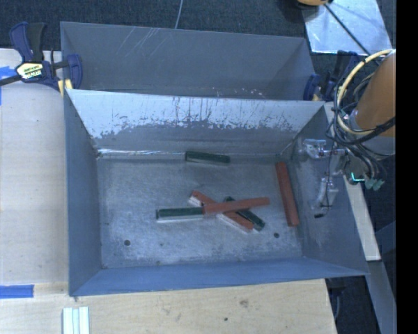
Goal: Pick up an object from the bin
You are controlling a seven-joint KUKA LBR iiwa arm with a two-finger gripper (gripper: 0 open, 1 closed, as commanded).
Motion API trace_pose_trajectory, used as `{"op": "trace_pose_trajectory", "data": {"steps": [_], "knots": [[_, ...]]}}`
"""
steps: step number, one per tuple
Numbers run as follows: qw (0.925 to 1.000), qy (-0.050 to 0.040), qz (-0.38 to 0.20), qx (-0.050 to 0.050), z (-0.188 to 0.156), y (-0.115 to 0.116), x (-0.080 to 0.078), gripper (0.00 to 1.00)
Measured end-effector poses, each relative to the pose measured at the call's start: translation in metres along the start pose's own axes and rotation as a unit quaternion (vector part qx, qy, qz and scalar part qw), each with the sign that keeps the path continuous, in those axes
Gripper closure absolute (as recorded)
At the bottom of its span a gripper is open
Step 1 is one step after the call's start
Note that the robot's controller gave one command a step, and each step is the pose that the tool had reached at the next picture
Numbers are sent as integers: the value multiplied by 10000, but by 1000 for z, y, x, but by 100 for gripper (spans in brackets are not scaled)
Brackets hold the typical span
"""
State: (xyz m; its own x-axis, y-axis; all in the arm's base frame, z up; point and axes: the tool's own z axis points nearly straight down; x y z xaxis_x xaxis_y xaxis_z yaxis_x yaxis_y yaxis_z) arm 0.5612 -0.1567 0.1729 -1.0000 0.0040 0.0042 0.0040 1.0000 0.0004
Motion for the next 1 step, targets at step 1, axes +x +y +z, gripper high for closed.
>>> {"op": "trace_pose_trajectory", "data": {"steps": [1], "knots": [[10000, -41, -15, 8, -4, 1, -2, 0]]}}
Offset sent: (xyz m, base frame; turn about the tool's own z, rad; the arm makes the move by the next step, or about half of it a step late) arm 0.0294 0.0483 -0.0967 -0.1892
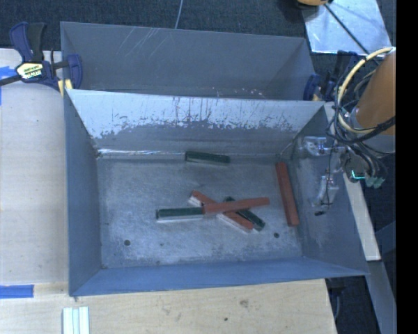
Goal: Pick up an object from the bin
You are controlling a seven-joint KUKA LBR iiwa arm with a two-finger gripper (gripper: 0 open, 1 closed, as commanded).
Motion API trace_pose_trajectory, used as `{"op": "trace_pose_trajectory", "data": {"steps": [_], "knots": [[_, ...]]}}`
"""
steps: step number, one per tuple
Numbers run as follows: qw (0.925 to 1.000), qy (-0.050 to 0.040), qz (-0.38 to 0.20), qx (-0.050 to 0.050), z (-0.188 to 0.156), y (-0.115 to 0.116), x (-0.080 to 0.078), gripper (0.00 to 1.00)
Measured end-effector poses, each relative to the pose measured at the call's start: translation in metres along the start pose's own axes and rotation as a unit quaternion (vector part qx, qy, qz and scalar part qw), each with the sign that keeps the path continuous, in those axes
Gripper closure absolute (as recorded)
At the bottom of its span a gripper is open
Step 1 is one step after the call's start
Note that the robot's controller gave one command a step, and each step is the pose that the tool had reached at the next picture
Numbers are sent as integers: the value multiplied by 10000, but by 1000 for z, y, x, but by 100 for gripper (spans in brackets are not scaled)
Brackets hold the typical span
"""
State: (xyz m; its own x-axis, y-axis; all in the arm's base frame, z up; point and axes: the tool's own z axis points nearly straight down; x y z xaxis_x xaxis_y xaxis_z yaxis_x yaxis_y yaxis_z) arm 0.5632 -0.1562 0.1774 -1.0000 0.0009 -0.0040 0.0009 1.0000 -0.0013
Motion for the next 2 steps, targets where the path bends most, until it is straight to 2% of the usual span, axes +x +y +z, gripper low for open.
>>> {"op": "trace_pose_trajectory", "data": {"steps": [1, 2], "knots": [[9994, -26, -352, 10, 37, 17, -12, 0], [9910, -2, -1337, -5, 83, 26, 2, 0]]}}
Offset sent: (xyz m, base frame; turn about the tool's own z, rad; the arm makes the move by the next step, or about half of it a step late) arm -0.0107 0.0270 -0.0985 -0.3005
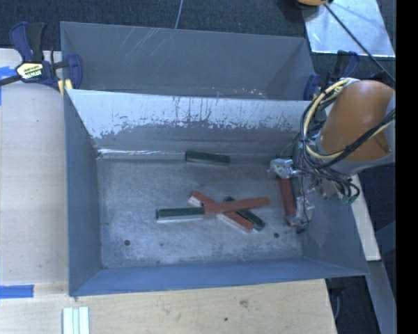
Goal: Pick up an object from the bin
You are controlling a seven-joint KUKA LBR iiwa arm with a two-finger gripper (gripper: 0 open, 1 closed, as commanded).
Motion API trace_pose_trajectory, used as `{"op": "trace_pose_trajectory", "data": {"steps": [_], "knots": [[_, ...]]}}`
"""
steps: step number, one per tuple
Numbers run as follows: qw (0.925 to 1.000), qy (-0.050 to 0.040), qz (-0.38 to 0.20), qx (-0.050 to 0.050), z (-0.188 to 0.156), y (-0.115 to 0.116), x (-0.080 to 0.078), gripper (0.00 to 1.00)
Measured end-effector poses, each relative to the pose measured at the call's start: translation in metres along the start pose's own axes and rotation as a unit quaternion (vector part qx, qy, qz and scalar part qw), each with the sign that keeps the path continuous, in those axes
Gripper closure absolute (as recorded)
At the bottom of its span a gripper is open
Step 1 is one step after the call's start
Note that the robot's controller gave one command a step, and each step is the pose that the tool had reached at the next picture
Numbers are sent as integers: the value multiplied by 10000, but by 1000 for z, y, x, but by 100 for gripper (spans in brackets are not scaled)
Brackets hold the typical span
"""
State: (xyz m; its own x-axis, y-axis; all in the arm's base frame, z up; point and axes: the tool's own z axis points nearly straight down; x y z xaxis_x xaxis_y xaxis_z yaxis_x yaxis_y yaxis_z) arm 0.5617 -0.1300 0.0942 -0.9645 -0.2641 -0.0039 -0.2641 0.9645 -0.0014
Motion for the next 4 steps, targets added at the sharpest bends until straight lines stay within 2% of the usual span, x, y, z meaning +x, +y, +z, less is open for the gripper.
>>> {"op": "trace_pose_trajectory", "data": {"steps": [1, 2, 3, 4], "knots": [[9984, 2, 561, 1, 17, 19, -26, 0], [9876, 3, 1569, 3, 22, 106, -16, 100], [9877, 3, 1565, 3, 22, 106, -16, 100], [9877, 44, 1560, -8, -23, 104, -22, 100]]}}
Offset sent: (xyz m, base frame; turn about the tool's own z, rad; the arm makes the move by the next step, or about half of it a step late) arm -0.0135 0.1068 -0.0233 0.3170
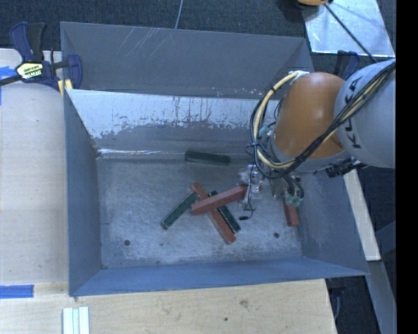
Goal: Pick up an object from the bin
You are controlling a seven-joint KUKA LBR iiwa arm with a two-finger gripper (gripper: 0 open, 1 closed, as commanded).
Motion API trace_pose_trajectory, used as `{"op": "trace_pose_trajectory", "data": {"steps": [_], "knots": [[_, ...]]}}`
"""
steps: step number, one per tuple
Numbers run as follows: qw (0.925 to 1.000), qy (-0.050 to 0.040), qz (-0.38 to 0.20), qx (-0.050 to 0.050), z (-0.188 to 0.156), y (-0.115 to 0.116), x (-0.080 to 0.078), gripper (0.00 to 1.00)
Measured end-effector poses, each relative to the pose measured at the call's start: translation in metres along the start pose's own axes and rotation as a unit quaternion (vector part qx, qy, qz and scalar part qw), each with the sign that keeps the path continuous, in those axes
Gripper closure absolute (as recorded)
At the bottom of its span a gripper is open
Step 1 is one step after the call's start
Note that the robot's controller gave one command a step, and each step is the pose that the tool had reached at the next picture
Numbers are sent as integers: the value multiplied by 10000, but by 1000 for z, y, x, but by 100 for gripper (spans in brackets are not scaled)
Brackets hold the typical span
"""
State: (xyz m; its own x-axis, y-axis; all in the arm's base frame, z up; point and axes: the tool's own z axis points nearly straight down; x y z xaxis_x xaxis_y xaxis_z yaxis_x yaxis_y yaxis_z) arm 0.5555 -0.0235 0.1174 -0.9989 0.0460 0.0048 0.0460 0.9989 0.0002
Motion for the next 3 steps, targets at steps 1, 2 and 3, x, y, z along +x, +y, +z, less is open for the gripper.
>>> {"op": "trace_pose_trajectory", "data": {"steps": [1, 2, 3], "knots": [[10000, -68, -2, 0, -41, 5, -8, 100], [9996, -45, 296, -2, 5, 48, -48, 0], [9996, -48, 294, 0, 4, 48, -48, 0]]}}
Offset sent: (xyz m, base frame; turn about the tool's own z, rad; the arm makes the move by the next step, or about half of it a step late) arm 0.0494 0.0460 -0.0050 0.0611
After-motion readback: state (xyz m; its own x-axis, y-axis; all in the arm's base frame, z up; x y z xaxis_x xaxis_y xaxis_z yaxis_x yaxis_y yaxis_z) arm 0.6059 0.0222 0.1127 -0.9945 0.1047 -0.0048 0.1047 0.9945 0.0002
